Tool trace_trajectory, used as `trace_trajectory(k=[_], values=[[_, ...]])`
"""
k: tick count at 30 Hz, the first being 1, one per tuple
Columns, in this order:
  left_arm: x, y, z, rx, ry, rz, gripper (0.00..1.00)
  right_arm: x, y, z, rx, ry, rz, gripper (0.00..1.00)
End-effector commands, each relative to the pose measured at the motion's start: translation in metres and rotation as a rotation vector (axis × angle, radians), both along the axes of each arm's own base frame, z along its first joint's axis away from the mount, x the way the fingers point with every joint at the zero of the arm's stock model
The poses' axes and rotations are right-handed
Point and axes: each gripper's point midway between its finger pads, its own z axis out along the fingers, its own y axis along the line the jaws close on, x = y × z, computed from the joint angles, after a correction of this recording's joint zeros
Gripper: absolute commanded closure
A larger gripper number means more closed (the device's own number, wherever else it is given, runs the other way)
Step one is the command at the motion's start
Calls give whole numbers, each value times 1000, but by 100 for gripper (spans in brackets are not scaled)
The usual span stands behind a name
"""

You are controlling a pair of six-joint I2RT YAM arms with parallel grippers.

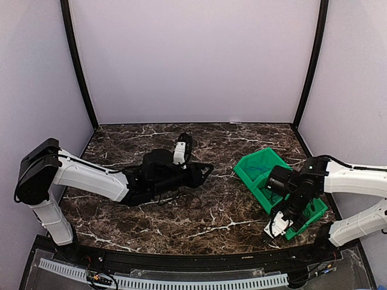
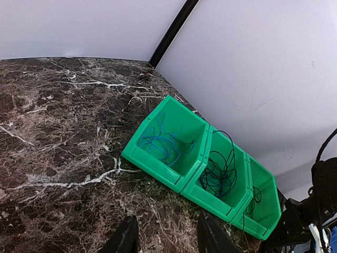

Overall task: Untangle the cables
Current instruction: Adjust the untangled cable in the bin.

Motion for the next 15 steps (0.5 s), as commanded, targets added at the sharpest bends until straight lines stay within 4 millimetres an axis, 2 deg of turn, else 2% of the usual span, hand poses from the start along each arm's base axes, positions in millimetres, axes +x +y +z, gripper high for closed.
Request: trace_trajectory(k=[1,8,13,15], values=[[1,7,12,-12,-11,15,59,1,14,19,49,7,10,100],[4,4,13,-1,-7,8,59,12,10,38,16,-39,-15,100],[6,5,11,13,-12,17,59,30,-4,64,18,-126,-70,100],[8,6,10,15,-9,20,59,43,-18,70,-6,-178,-109,100]])
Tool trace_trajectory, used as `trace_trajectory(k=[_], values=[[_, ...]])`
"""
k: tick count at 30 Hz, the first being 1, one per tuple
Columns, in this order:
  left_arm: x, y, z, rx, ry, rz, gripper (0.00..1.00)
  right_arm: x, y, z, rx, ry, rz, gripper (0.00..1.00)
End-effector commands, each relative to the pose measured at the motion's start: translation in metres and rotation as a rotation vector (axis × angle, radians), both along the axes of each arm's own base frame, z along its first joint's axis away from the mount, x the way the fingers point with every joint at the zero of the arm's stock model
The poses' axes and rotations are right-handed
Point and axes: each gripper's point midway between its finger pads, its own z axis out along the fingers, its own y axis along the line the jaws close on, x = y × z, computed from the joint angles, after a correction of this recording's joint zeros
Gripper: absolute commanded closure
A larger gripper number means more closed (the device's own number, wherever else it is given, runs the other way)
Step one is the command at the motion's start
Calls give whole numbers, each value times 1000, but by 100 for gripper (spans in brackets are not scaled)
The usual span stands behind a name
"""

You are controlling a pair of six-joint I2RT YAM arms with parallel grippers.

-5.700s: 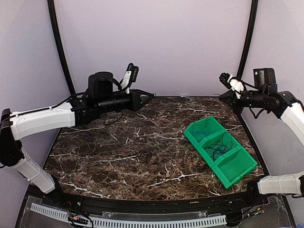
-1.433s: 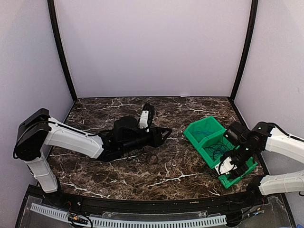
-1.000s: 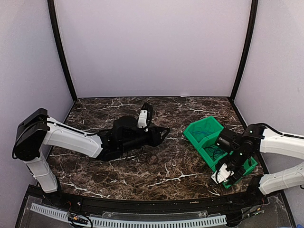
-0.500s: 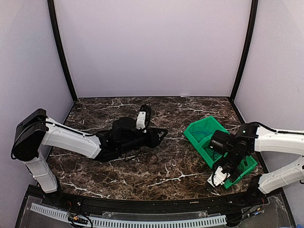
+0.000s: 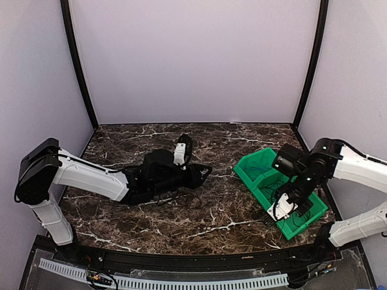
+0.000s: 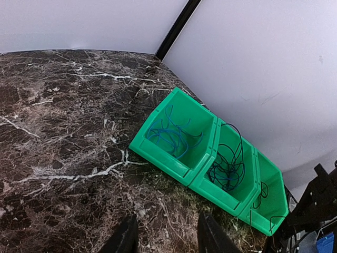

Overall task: Untangle the cables
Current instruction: Adjust the untangled cable in the bin.

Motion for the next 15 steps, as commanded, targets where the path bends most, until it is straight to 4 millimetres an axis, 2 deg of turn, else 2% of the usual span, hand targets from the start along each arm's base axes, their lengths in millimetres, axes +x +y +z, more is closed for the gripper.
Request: trace_trajectory(k=[1,5,9,12,15], values=[[7,1,19,-20,-30,12,59,23,-34,21,-63,-117,-79,100],[7,0,16,-25,-23,7,59,45,-74,26,-141,-230,-106,100],[6,-1,13,-30,-13,0,59,59,-105,24,-216,-230,-206,100],[5,-2,10,-29,-9,-6,59,72,-120,18,-259,-234,-283,100],[3,-1,7,-30,-2,-10,59,101,-129,10,-269,-333,-384,100]])
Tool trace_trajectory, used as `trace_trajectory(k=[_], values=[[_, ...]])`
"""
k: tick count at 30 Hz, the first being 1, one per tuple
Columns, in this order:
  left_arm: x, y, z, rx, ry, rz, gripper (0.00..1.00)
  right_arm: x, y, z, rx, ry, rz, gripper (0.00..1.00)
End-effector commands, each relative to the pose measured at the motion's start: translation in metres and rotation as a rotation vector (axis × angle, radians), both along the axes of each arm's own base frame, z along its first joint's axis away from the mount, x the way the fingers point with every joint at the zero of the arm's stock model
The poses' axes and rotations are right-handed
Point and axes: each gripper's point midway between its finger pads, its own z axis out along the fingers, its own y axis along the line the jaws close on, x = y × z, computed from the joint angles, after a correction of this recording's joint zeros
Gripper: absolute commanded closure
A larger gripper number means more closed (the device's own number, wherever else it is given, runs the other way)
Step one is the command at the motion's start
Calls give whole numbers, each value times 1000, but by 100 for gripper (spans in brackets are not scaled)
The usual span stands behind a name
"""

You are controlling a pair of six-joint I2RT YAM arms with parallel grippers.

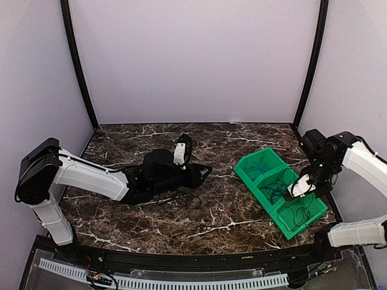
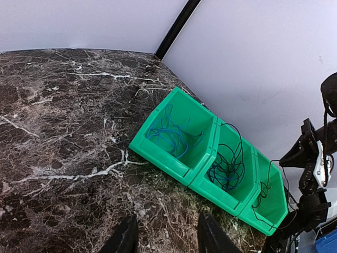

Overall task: Untangle the cables
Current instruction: Adjust the untangled cable in the bin.

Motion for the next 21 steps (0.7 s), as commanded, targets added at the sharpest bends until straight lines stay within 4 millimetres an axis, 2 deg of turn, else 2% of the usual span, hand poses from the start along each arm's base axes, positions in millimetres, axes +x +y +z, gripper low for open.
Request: trace_trajectory(k=[1,5,8,13,19,21], values=[[1,0,7,-27,-4,-6,59,38,-19,-12,-72,-138,-91,100],[-1,5,3,-18,0,-3,59,46,-17,-24,-52,-153,-152,100],[-1,10,-1,-8,0,5,59,45,-13,-31,-27,-126,-188,100],[-1,13,-6,-5,11,8,59,28,-2,-51,43,-33,-243,100],[-2,13,-8,-2,11,-1,59,9,-7,-71,33,7,-242,100],[-2,13,-7,4,6,-2,59,8,-9,-71,31,-10,-240,93]])
